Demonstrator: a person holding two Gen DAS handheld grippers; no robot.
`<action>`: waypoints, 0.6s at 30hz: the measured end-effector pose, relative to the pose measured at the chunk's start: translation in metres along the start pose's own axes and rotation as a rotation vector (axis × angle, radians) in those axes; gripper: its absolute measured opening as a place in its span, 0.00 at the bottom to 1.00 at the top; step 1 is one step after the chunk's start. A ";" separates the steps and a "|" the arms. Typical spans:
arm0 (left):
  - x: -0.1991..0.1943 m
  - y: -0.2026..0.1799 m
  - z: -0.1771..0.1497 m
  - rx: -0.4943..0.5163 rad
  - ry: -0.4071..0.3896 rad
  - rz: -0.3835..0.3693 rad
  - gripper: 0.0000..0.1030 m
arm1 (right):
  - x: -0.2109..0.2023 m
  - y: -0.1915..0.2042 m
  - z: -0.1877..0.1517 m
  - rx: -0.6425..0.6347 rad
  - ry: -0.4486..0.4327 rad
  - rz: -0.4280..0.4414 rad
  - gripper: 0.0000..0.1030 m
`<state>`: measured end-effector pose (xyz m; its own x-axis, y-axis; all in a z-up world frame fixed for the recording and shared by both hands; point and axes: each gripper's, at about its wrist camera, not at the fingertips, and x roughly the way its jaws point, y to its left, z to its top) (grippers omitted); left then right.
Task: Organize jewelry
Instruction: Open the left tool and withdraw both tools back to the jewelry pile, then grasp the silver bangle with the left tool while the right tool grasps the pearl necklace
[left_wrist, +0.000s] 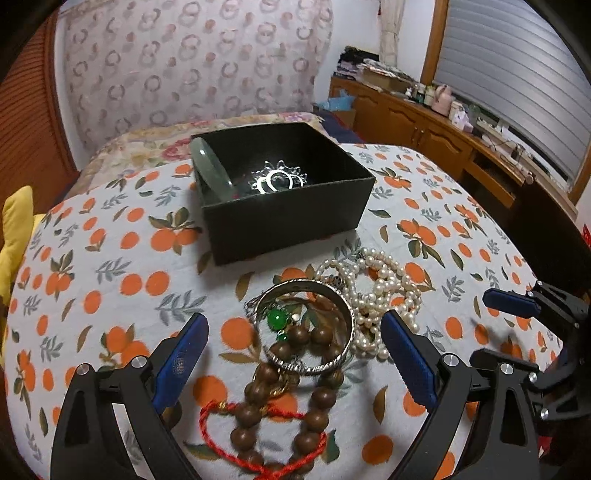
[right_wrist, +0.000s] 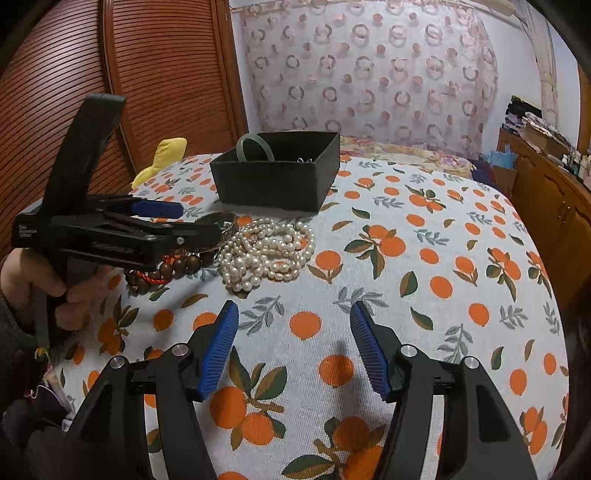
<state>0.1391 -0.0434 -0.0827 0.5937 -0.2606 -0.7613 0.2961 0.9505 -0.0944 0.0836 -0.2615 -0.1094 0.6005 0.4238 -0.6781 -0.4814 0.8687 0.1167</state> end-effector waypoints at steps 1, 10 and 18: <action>0.001 -0.001 0.001 0.004 0.003 -0.006 0.88 | -0.001 0.000 0.000 0.000 -0.006 0.001 0.63; 0.012 -0.005 0.004 0.009 0.033 0.000 0.68 | -0.003 0.000 -0.001 -0.006 -0.009 0.001 0.63; 0.003 -0.006 -0.001 0.019 0.010 -0.012 0.54 | -0.002 0.002 0.001 -0.011 -0.010 0.004 0.63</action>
<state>0.1378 -0.0499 -0.0851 0.5830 -0.2698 -0.7664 0.3174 0.9439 -0.0908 0.0819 -0.2603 -0.1074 0.6047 0.4297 -0.6706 -0.4908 0.8641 0.1112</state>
